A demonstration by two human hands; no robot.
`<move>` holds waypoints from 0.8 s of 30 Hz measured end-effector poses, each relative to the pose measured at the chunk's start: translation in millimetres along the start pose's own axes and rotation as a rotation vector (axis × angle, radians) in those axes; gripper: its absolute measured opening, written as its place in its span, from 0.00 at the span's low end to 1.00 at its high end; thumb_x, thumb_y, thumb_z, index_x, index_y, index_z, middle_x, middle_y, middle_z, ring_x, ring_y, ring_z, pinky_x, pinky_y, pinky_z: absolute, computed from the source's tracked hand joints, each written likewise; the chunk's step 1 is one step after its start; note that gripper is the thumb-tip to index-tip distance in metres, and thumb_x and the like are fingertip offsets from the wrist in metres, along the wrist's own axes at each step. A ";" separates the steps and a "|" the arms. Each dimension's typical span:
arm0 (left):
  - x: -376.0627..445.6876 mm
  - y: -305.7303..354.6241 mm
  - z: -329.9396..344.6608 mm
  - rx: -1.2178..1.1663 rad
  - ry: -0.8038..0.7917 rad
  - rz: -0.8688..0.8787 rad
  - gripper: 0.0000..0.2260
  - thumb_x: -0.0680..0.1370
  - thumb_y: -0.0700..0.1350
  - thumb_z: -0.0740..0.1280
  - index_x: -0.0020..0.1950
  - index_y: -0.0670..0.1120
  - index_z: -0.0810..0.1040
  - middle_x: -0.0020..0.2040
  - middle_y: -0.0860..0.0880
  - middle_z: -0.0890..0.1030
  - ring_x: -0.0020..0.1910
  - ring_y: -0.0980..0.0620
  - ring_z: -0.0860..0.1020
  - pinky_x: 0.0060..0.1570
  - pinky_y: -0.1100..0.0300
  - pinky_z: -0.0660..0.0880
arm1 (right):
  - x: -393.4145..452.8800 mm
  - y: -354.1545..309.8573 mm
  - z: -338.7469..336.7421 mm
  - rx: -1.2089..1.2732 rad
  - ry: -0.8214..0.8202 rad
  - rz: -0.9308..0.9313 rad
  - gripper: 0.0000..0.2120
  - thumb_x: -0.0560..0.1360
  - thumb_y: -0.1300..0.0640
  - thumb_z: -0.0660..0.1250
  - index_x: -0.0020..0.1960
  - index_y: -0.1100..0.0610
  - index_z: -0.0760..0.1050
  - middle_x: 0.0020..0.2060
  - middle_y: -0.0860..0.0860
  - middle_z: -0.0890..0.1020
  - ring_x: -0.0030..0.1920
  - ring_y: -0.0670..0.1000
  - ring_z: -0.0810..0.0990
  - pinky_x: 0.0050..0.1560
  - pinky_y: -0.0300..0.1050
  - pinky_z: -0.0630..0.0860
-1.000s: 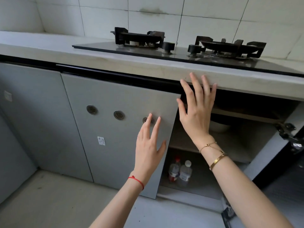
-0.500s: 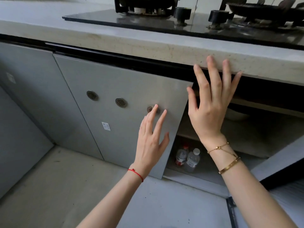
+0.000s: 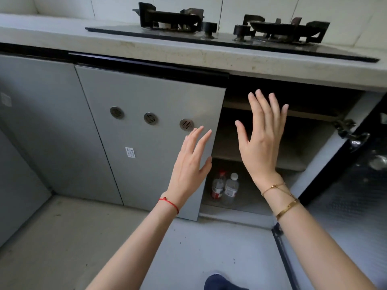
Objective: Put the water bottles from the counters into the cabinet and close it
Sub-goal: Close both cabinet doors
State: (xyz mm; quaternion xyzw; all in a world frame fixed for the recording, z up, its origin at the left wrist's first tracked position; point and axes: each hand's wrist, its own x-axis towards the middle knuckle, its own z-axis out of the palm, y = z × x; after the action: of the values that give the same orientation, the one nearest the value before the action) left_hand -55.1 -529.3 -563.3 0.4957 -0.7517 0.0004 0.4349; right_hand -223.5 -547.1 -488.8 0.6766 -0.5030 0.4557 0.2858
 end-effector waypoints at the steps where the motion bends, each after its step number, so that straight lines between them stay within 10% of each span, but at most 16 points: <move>1: -2.1 6.1 -4.8 -0.018 -0.015 0.023 0.28 0.79 0.43 0.65 0.77 0.48 0.60 0.78 0.48 0.60 0.78 0.49 0.57 0.77 0.50 0.58 | -7.4 -0.6 -11.5 -0.015 -0.015 0.016 0.23 0.82 0.52 0.60 0.75 0.58 0.63 0.74 0.53 0.67 0.77 0.55 0.58 0.77 0.62 0.52; 24: 10.9 287.8 0.3 -0.449 -0.167 0.699 0.25 0.78 0.38 0.61 0.75 0.44 0.64 0.75 0.46 0.67 0.76 0.47 0.63 0.73 0.45 0.63 | -145.3 64.1 -284.2 -0.428 0.086 0.229 0.19 0.80 0.58 0.63 0.69 0.62 0.69 0.69 0.57 0.72 0.72 0.58 0.66 0.73 0.61 0.62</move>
State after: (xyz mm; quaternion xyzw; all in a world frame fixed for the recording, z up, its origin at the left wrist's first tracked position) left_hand -271.3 -391.2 -432.4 0.1022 -0.8888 -0.0559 0.4433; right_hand -388.7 -267.1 -504.9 0.5192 -0.6487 0.3964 0.3904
